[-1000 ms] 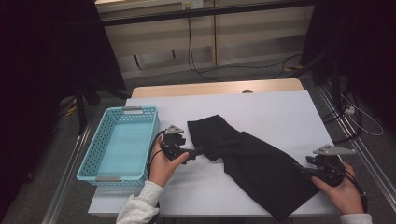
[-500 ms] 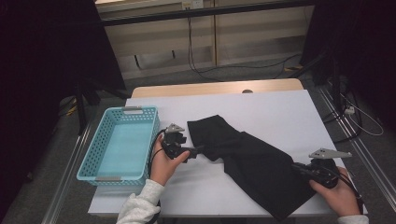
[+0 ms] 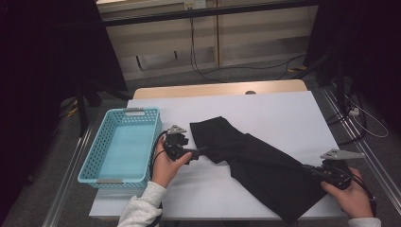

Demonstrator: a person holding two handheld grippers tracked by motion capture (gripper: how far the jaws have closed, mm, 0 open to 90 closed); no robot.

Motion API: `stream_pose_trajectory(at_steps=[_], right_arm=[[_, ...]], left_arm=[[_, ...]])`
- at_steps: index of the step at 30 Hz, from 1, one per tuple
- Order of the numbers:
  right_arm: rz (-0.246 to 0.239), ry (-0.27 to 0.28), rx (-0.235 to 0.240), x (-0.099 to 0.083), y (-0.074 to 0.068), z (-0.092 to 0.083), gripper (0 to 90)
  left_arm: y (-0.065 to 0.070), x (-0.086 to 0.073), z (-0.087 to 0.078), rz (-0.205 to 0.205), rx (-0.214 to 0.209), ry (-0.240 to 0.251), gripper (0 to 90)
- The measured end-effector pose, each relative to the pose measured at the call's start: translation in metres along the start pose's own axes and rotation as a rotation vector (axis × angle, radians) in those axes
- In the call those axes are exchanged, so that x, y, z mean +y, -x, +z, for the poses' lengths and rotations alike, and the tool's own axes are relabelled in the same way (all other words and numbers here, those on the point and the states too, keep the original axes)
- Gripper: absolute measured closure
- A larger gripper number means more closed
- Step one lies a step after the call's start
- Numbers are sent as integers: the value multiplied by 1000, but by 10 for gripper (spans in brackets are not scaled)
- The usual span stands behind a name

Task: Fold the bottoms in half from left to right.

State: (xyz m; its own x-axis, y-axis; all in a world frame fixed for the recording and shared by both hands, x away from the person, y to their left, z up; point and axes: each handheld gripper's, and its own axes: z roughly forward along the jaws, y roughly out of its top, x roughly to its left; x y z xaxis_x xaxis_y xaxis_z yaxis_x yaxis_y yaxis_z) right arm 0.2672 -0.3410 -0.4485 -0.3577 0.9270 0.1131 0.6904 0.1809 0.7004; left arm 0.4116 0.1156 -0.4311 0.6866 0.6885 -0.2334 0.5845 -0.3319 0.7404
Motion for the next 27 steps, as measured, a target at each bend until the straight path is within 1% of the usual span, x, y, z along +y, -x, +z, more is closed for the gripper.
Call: stream_pose_trajectory(at_steps=[7,10,11,13,14,15,19,22,24,26,27], right_arm=[[13,2,-8,-3,11,-4,885],[6,-9,-25,-3,12,-5,885],[2,-9,-30,-2,12,-5,885],[0,-3,-23,-2,13,-6,884],[1,0,-19,-3,13,-6,884],[-2,-5,-22,-3,12,-5,884],[-5,-11,-22,-3,12,-3,884],[-7,0,-21,-3,13,-4,884],[-5,0,-17,-3,12,-4,884],[-10,-1,-18,-4,12,-2,884],[-6,-5,-17,-3,12,-2,884]], left_arm=[[-7,1,2,-24,16,14,132],[-11,1,4,-37,25,16,133],[-12,1,5,-35,30,10,133],[-14,1,7,-44,40,11,135],[-15,1,7,-40,44,7,136],[-15,2,8,-47,49,11,136],[-15,4,14,-48,52,12,143],[-16,6,19,-49,72,16,157],[-17,7,22,-58,98,17,165],[-19,9,25,-49,116,15,175],[-20,9,27,-53,122,12,179]])
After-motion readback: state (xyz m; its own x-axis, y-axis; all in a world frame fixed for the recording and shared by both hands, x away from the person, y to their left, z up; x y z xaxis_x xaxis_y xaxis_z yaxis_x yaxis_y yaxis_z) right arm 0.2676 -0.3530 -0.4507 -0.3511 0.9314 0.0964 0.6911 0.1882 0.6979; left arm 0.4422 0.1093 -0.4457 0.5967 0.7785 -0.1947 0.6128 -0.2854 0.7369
